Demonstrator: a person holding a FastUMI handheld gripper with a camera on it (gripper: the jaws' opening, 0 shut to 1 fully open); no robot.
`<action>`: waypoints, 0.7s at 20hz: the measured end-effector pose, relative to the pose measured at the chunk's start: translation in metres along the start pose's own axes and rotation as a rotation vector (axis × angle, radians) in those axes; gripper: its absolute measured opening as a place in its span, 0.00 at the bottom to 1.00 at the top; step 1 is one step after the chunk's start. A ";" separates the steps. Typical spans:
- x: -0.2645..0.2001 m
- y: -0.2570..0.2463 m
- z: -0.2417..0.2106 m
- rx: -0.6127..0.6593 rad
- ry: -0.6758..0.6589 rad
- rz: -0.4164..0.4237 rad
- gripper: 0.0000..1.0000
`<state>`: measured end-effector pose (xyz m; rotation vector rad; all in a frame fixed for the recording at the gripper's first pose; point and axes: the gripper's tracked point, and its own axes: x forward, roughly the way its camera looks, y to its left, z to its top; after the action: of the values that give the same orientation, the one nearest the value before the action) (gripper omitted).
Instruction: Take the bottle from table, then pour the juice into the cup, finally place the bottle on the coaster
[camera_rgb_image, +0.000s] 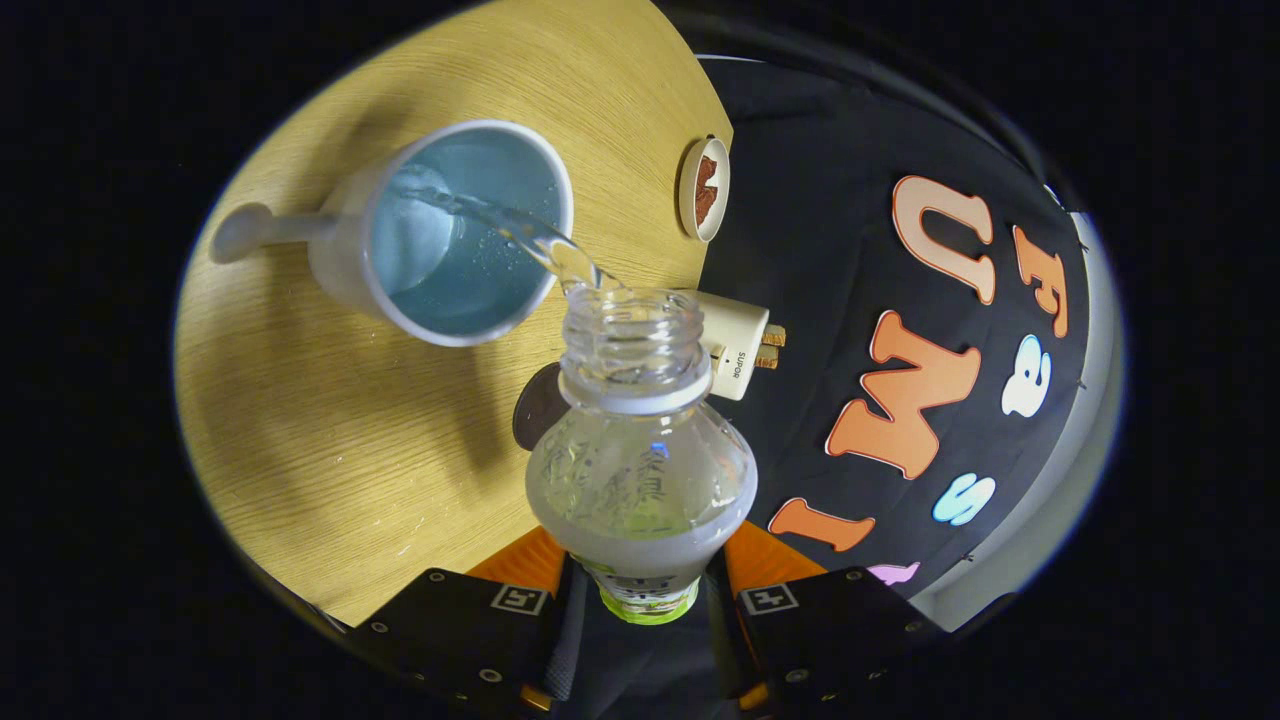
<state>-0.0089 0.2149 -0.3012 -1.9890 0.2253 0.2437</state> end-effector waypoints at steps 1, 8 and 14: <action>0.000 0.000 0.000 -0.004 0.002 -0.002 0.55; 0.002 -0.002 -0.005 -0.034 0.005 -0.007 0.55; 0.005 -0.003 -0.003 -0.060 -0.003 0.005 0.55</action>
<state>-0.0035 0.2130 -0.2989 -2.0475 0.2232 0.2588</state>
